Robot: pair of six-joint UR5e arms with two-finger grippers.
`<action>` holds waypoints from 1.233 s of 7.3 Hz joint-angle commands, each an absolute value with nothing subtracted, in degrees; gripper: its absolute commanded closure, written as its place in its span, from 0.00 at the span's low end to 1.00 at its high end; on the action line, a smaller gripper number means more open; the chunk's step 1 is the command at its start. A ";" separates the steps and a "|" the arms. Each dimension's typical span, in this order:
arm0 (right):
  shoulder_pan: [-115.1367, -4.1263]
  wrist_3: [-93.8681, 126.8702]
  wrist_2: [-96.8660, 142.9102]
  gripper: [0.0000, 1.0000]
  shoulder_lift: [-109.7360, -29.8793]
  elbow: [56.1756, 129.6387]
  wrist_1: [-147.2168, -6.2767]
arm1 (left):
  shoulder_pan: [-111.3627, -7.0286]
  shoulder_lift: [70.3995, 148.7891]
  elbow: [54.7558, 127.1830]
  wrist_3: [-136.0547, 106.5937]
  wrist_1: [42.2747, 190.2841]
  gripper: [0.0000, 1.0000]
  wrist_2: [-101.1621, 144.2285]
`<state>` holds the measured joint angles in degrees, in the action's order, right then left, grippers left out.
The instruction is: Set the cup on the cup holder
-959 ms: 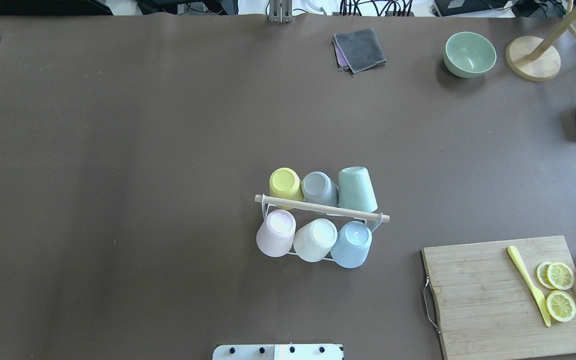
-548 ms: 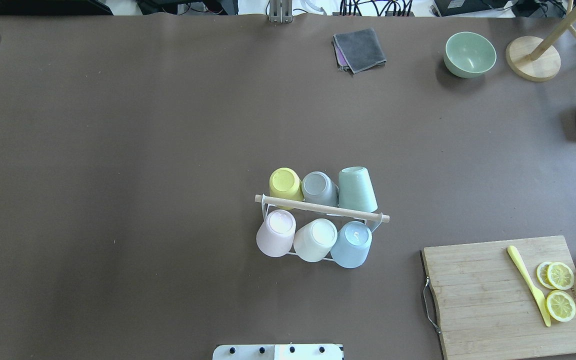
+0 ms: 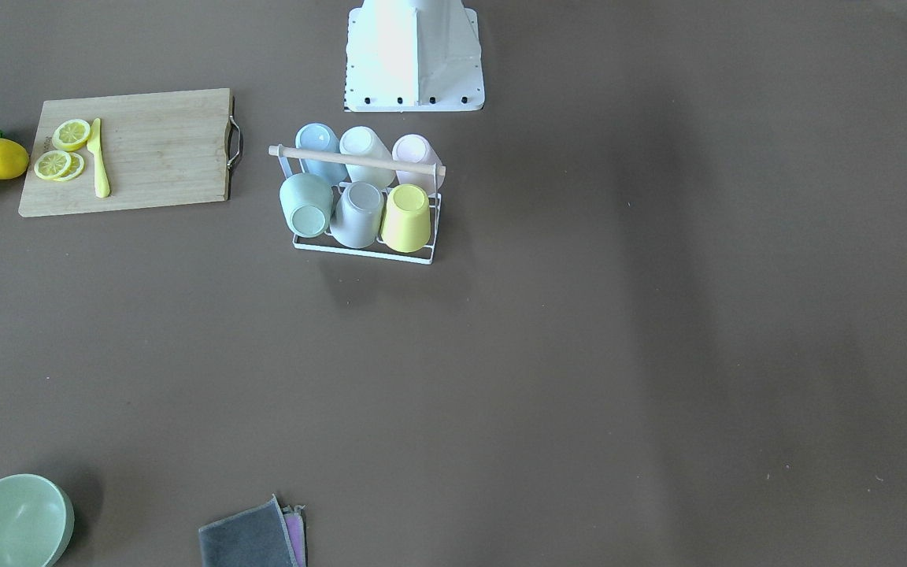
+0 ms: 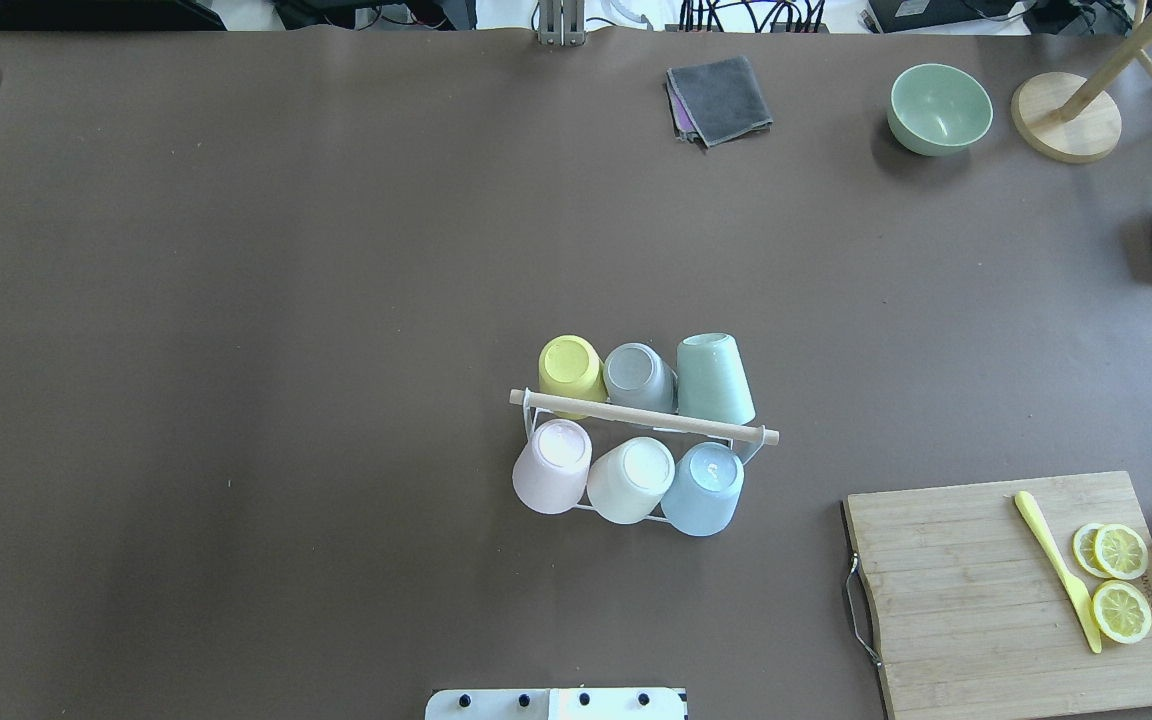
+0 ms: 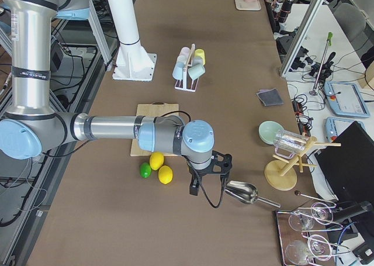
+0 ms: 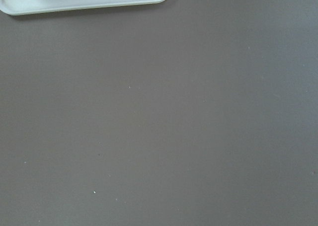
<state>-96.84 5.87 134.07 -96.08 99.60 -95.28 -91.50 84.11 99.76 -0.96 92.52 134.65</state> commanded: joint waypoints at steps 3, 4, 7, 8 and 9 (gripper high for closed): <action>-96.77 5.89 133.16 0.00 -96.15 99.93 -95.10 | -91.41 84.29 99.93 -1.32 92.81 0.01 134.91; -96.77 5.45 133.15 0.00 -96.24 100.02 -95.10 | -91.41 84.29 99.93 -1.32 92.81 0.01 134.91; -96.77 4.84 133.15 0.00 -96.33 100.02 -95.01 | -91.32 84.81 100.37 -1.41 92.64 0.01 135.09; -96.77 3.18 133.07 0.00 -96.33 100.02 -95.01 | -91.23 84.99 100.28 -1.41 92.55 0.01 134.74; -96.77 1.16 132.63 0.00 -96.33 99.93 -95.01 | -91.06 85.34 100.11 -1.32 92.55 0.01 134.65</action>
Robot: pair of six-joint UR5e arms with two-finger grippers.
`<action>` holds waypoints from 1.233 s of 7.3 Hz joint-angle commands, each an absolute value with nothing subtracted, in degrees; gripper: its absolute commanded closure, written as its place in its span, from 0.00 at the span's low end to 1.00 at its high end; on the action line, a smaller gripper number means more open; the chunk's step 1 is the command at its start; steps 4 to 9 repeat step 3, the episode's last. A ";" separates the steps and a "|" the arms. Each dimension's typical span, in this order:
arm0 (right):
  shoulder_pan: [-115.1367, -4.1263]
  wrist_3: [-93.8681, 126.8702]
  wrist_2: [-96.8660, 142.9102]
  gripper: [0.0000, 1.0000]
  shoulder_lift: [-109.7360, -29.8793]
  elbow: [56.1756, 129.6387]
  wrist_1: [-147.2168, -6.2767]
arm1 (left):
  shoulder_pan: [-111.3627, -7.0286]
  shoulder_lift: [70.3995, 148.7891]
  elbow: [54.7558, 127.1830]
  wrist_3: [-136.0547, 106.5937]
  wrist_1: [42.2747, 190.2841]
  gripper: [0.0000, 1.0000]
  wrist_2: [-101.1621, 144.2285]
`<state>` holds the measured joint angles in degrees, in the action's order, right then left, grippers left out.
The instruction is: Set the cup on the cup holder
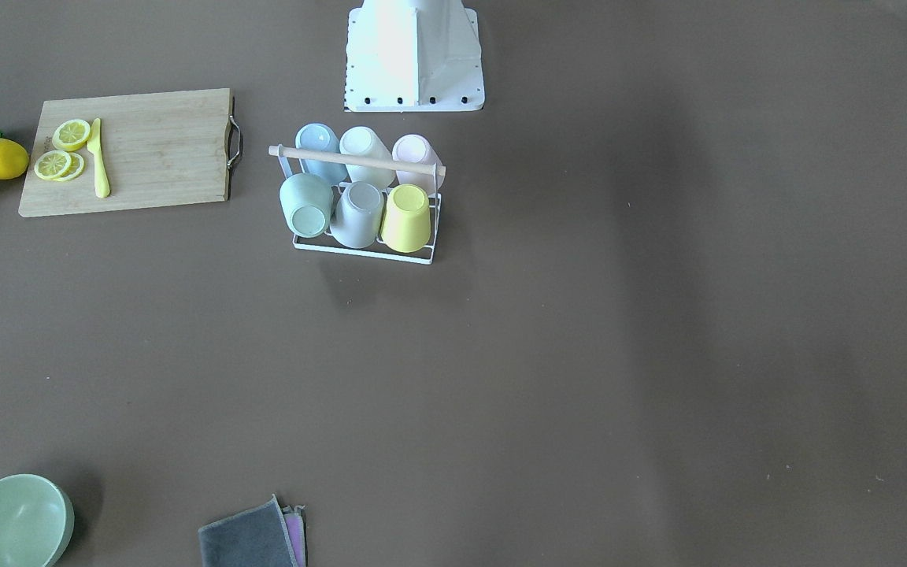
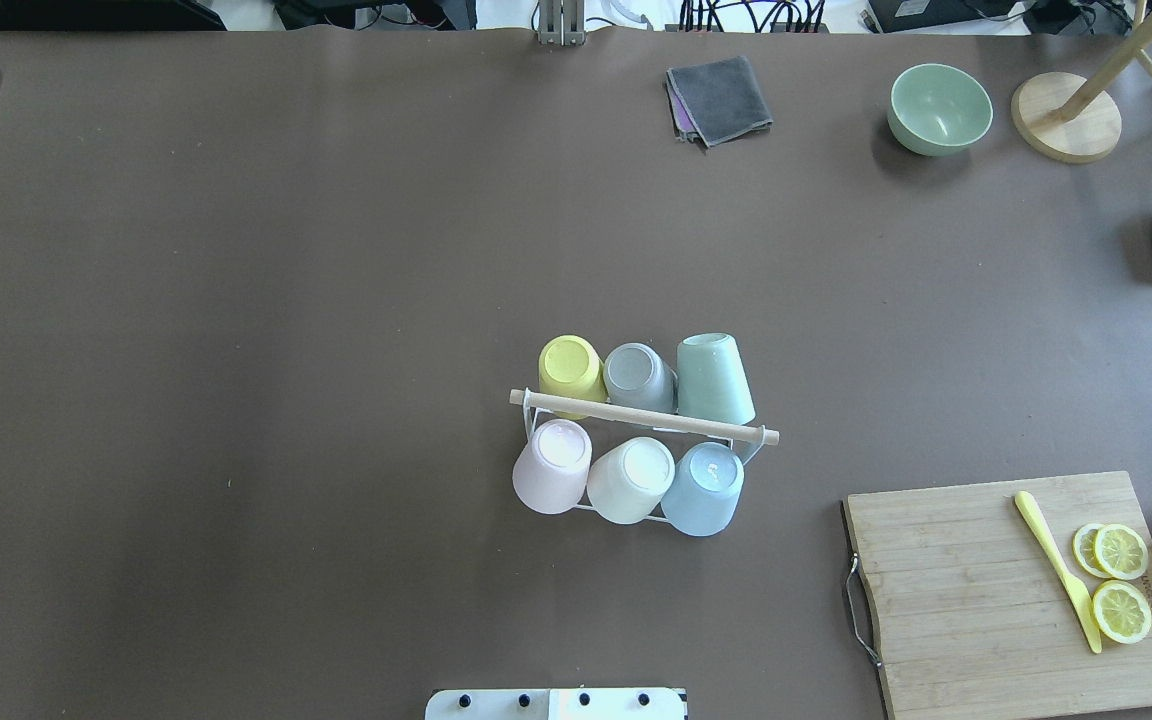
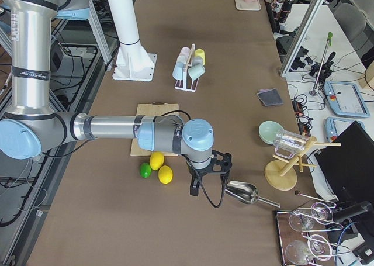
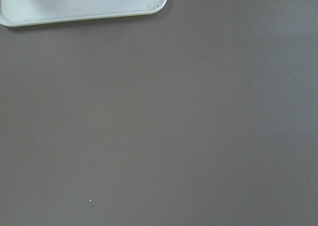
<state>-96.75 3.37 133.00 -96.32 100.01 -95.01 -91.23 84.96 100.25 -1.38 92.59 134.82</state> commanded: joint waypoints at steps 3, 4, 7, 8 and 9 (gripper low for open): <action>-96.68 1.14 132.63 0.00 -96.50 100.02 -95.01 | -91.05 85.43 99.93 -1.49 92.64 0.01 134.74; -96.68 1.14 132.63 0.00 -96.50 100.02 -95.01 | -91.05 85.43 99.93 -1.49 92.64 0.01 134.74; -96.68 1.14 132.63 0.00 -96.50 100.02 -95.01 | -91.05 85.43 99.93 -1.49 92.64 0.01 134.74; -96.68 1.14 132.63 0.00 -96.50 100.02 -95.01 | -91.05 85.43 99.93 -1.49 92.64 0.01 134.74; -96.68 1.14 132.63 0.00 -96.50 100.02 -95.01 | -91.05 85.43 99.93 -1.49 92.64 0.01 134.74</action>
